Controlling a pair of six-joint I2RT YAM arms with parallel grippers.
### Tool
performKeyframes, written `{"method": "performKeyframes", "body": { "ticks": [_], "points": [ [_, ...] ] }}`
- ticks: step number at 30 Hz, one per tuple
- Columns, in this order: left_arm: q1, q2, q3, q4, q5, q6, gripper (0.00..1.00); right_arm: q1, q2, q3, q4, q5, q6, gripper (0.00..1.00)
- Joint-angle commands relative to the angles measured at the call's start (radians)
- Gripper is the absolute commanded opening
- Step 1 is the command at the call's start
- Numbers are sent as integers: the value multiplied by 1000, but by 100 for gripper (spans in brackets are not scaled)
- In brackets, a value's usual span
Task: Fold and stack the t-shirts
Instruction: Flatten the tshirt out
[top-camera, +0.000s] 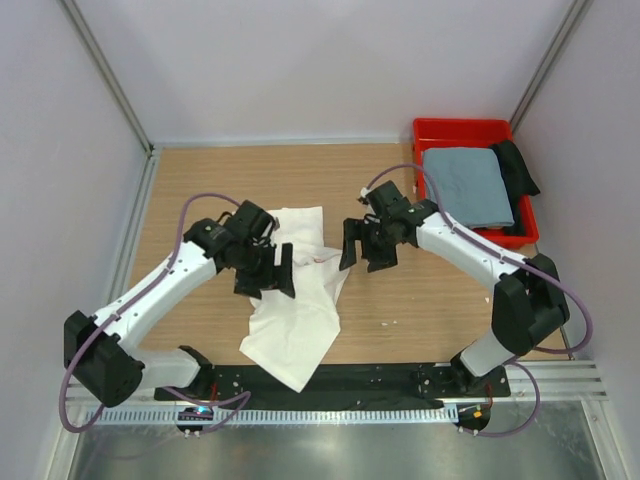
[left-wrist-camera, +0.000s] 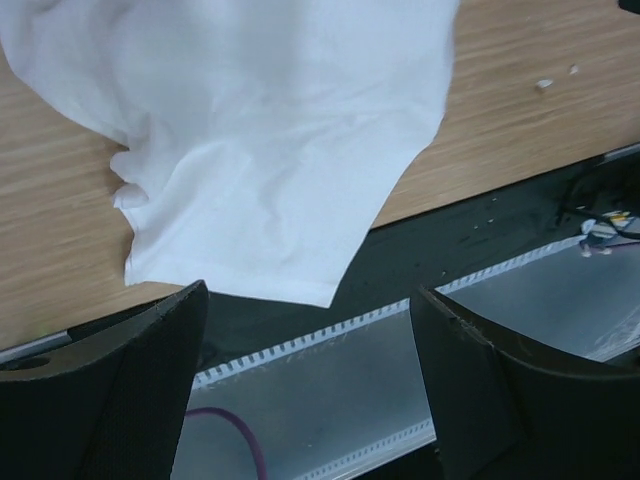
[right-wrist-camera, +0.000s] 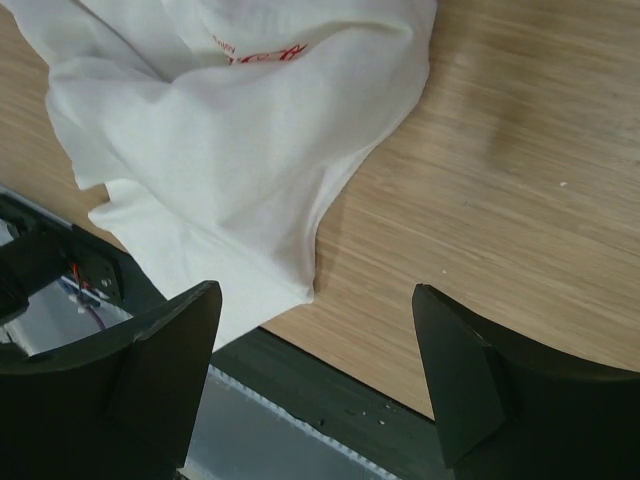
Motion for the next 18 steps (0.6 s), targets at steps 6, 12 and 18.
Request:
{"method": "performKeyframes", "body": {
  "ticks": [6, 12, 18],
  "points": [
    [-57, -13, -181, 116, -104, -79, 91, -69, 108, -51, 223, -218, -111, 84],
    [-8, 30, -250, 159, -216, -72, 93, -146, 236, -38, 369, -379, -114, 73],
    [93, 81, -324, 291, -94, -46, 86, -152, 329, 8, 366, -373, -193, 75]
  ]
}}
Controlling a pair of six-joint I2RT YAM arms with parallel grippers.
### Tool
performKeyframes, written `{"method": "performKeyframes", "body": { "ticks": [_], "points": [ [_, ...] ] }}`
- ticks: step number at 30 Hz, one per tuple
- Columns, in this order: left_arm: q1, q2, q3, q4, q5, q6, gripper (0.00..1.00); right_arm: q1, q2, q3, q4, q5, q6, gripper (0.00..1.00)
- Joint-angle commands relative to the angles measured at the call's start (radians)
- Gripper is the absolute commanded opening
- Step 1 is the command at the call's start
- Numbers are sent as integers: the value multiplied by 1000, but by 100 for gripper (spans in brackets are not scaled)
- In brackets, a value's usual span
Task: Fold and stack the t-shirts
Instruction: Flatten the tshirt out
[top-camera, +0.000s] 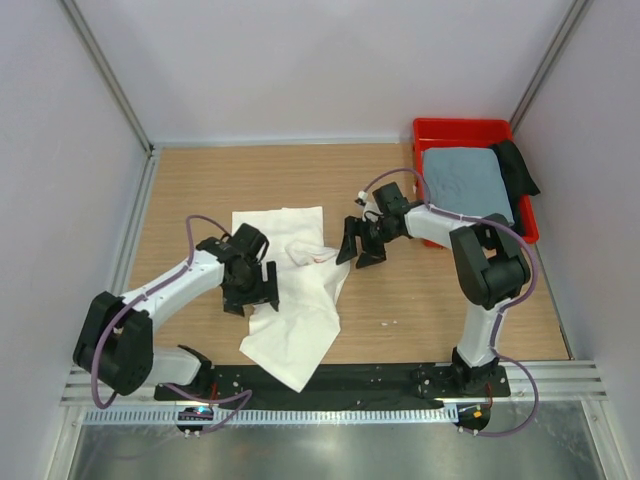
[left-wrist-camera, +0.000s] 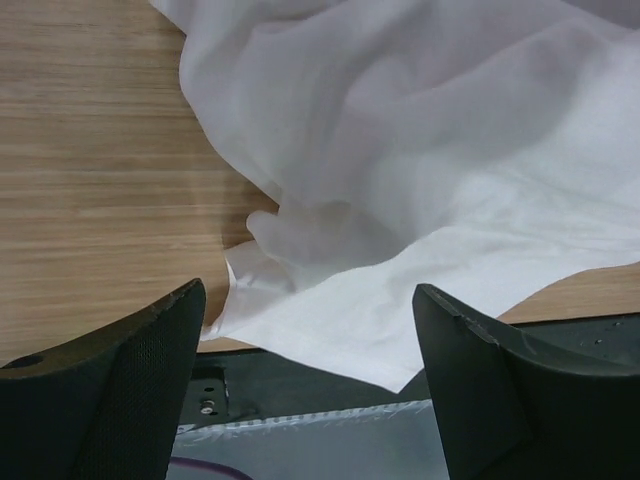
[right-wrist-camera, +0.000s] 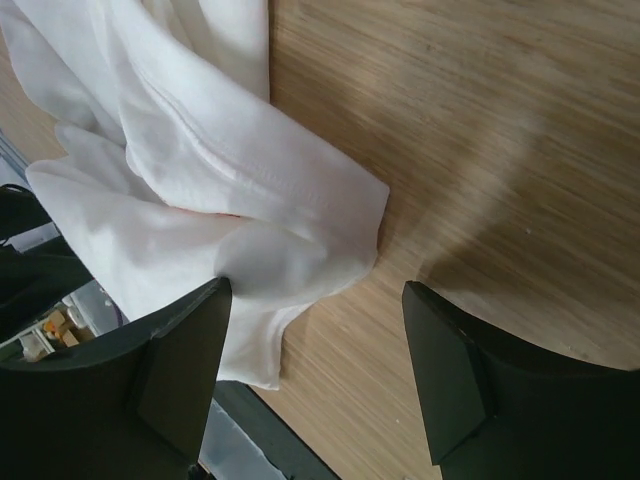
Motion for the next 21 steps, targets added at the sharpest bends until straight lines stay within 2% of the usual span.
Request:
{"method": "performKeyframes", "body": {
  "ticks": [1, 5, 8, 9, 11, 12, 13, 14, 17, 21],
  "points": [
    [21, 39, -2, 112, 58, 19, 85, 2, 26, 60, 44, -45, -67, 75],
    [30, 84, 4, 147, 73, 25, 81, 0, 48, 69, 62, -88, -50, 70],
    [47, 108, -2, 169, 96, 28, 66, -1, 59, 57, 106, -134, 6, 54],
    [54, 114, -2, 175, 107, 30, 53, 0, 60, 52, 120, -140, 17, 45],
    [59, 113, 0, 183, 112, 36, 40, 0, 44, 40, 140, -145, 58, 29],
    [61, 111, 1, 181, 113, 36, 25, 0, 34, 32, 152, -140, 68, 12],
    [67, 99, 7, 183, 113, 38, 14, 0, 24, 27, 157, -136, 80, 3],
    [68, 95, 32, 163, 115, 39, 1, 0, -14, 26, 153, -119, 92, 2],
    [68, 47, 107, 74, 78, 51, 0, 0, -90, 47, 67, -13, 100, 1],
    [68, -65, 336, -49, 8, 70, 0, -5, -307, 102, -79, 87, 92, 1]
  ]
}}
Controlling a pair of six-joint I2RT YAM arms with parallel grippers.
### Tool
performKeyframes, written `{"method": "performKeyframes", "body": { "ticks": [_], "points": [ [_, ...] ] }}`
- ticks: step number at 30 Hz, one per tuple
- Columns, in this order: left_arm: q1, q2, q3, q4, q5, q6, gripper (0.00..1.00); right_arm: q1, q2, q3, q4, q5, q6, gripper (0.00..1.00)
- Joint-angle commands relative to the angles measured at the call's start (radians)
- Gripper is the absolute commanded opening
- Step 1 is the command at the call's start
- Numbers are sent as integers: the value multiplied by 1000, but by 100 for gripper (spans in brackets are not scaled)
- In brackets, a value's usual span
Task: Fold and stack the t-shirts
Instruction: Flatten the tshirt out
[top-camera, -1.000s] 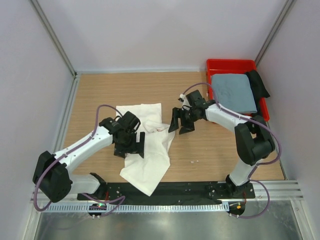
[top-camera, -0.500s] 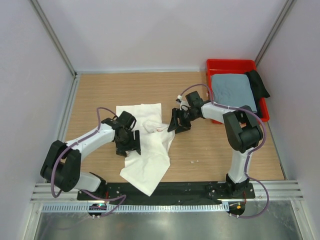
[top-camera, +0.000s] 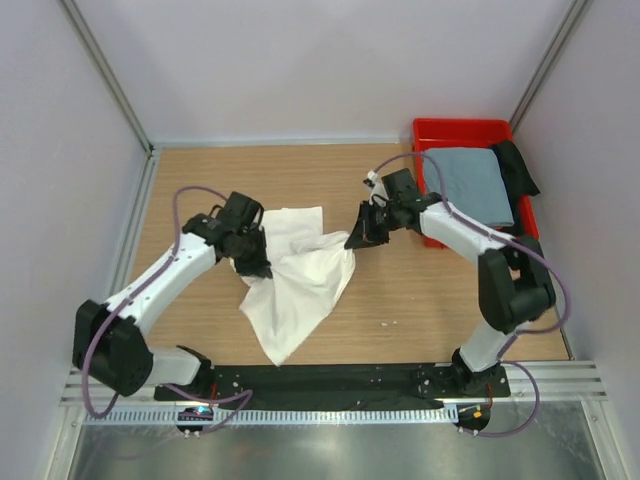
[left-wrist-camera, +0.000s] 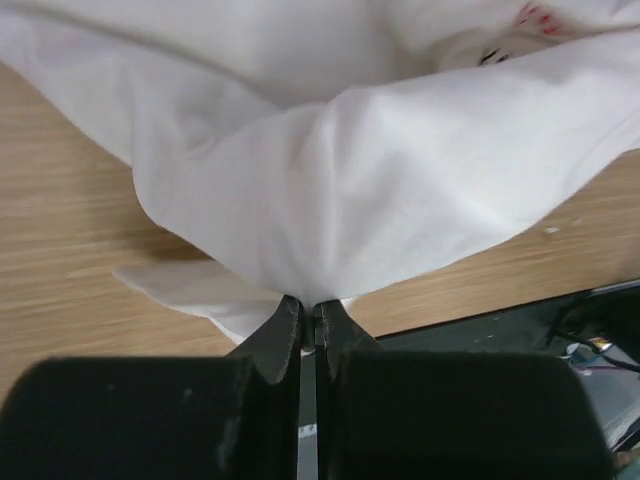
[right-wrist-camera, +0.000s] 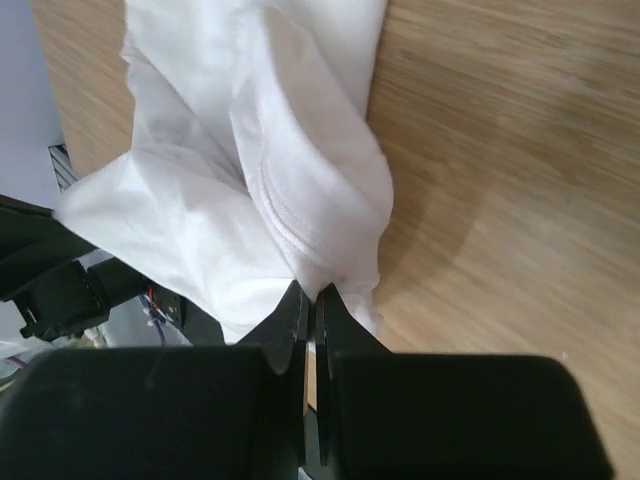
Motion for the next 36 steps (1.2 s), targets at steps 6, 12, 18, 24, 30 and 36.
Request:
{"method": "performKeyframes", "body": {
  "ticks": [6, 12, 18, 24, 30, 36],
  "points": [
    [6, -298, 434, -46, 52, 53, 0, -34, -517, 156, -258, 232, 34, 1],
    [6, -463, 443, 155, 331, -38, 0, -44, -876, 372, -391, 652, 62, 1],
    [6, -454, 562, 246, 525, -177, 0, -44, -851, 693, -511, 761, 80, 1],
    [6, -353, 646, 210, 479, -212, 0, -44, -643, 726, -297, 628, 124, 1],
    [103, -280, 606, -131, 56, -99, 0, -44, -219, 773, 59, 378, 180, 1],
    [280, -204, 449, -272, -280, -55, 32, -28, 532, 1608, -128, 216, 253, 45]
  ]
}}
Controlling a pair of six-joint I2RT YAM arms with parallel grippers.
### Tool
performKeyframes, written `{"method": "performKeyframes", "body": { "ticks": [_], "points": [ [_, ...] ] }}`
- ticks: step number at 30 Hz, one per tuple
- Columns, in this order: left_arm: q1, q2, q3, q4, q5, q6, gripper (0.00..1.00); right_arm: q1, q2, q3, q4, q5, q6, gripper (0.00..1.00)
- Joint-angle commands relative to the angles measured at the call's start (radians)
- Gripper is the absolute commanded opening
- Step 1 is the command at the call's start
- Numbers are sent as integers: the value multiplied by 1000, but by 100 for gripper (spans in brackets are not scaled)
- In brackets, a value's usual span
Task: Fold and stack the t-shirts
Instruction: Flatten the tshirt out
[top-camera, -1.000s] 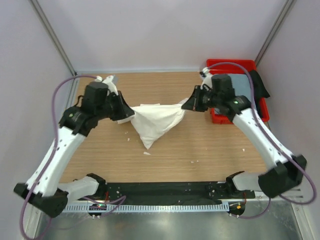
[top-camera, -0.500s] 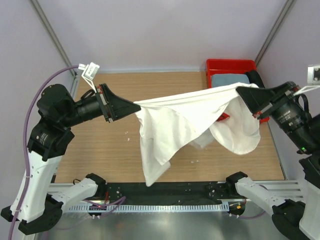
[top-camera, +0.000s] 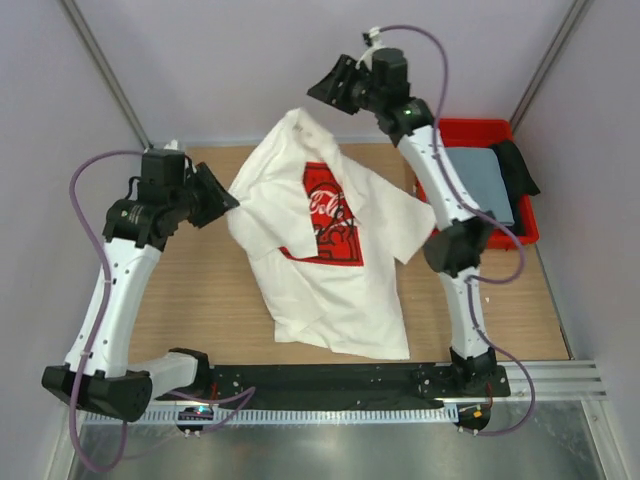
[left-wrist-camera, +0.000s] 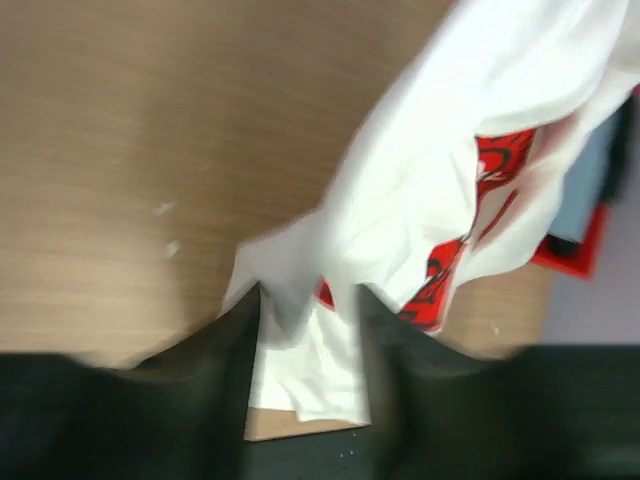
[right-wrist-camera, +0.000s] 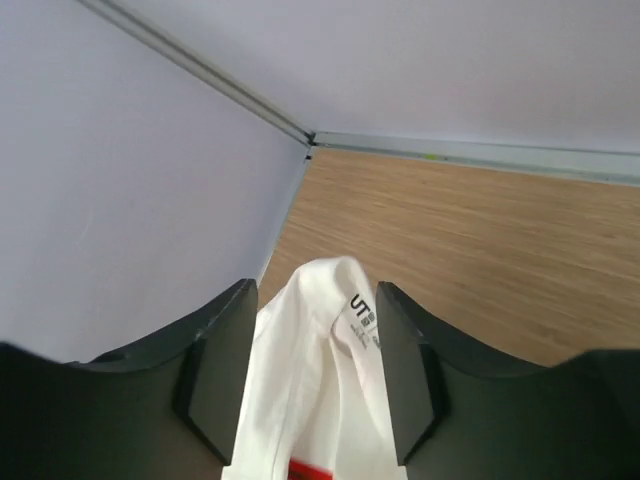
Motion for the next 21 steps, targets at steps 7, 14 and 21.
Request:
{"method": "performKeyframes", "body": {
  "ticks": [7, 14, 21],
  "points": [
    [41, -75, -213, -215, -389, 116, 83, -11, -77, -253, -83, -23, -101, 73],
    [41, -10, -341, -67, -69, 139, 77, 49, -418, -940, -223, 151, -287, 75],
    [22, 145, -398, 142, 42, 125, 67, 72, -543, -1239, -94, 201, -185, 65]
  ]
}}
